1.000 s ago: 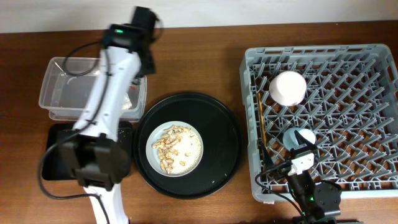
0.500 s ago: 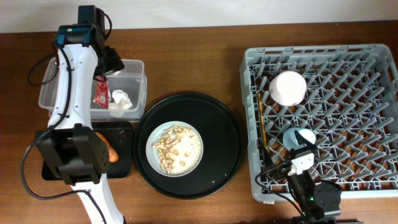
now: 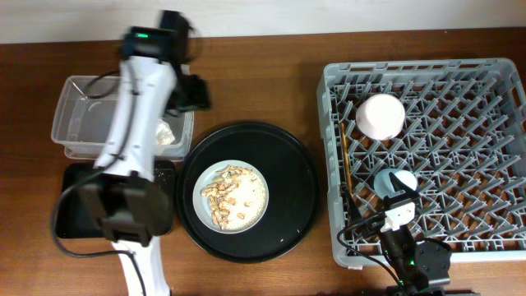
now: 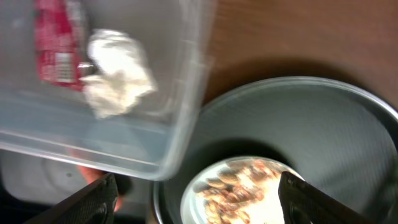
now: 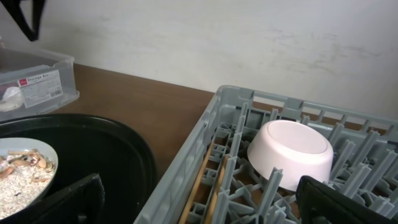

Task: Sort waste into correct bins and load items into the dishwasher rack
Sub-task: 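Move the left gripper to the rim of the white plate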

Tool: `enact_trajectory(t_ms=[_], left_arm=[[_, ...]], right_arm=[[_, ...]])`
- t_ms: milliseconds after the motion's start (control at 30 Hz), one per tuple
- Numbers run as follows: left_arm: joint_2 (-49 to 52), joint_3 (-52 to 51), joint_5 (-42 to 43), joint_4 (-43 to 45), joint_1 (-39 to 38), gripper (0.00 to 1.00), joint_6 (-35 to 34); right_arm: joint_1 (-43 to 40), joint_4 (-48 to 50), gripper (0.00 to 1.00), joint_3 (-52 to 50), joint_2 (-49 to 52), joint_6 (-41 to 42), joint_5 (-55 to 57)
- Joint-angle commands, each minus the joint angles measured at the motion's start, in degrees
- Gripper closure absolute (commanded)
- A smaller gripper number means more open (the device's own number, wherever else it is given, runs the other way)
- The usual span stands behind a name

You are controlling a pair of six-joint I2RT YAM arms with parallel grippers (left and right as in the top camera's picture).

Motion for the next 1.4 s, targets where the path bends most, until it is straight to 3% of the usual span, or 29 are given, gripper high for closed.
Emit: enact_trajectory(t_ms=[0, 267, 467, 633, 933, 1067, 1200, 1367], left_arm=[[-1.20, 0.50, -6.34, -1.49, -10.01, 0.14, 1.11], [-1.18, -4.28, -5.09, -2.58, -19.23, 0.13, -0.42], [-1.18, -19.58, -4.94, -2.01, -23.30, 0.17, -6.71], [-1.18, -29.44, -3.04, 5.09, -27.78, 0.20, -5.77], [-1.20, -29.88, -0.61, 6.16, -34.34, 0.20, -5.49], [-1.20, -33.38, 5.77, 9.66, -36.92, 0.30, 1.64], [-1.20, -38.82, 5.88, 11.37, -39.32, 0.54, 2.67], [-1.20, -42.40, 5.90, 14.38, -39.56, 0.67, 2.69]], right_arm=[[-0.37, 0.07, 0.02, -0.50, -0.39, 0.48, -0.74], [-0.37, 0.09, 0.02, -0.50, -0.39, 0.46, -0.74], [-0.37, 0.09, 0.02, -0.50, -0.39, 0.48, -0.74], [-0.37, 0.09, 0.02, -0.50, -0.39, 0.46, -0.74], [-0.37, 0.09, 0.02, -0.50, -0.39, 0.48, -0.74], [-0.37, 0.09, 0.02, -0.50, -0.39, 0.48, -0.74], [-0.37, 0.09, 0.02, -0.50, -0.39, 0.48, -0.74], [-0.37, 0.09, 0.02, -0.50, -0.39, 0.48, -0.74]])
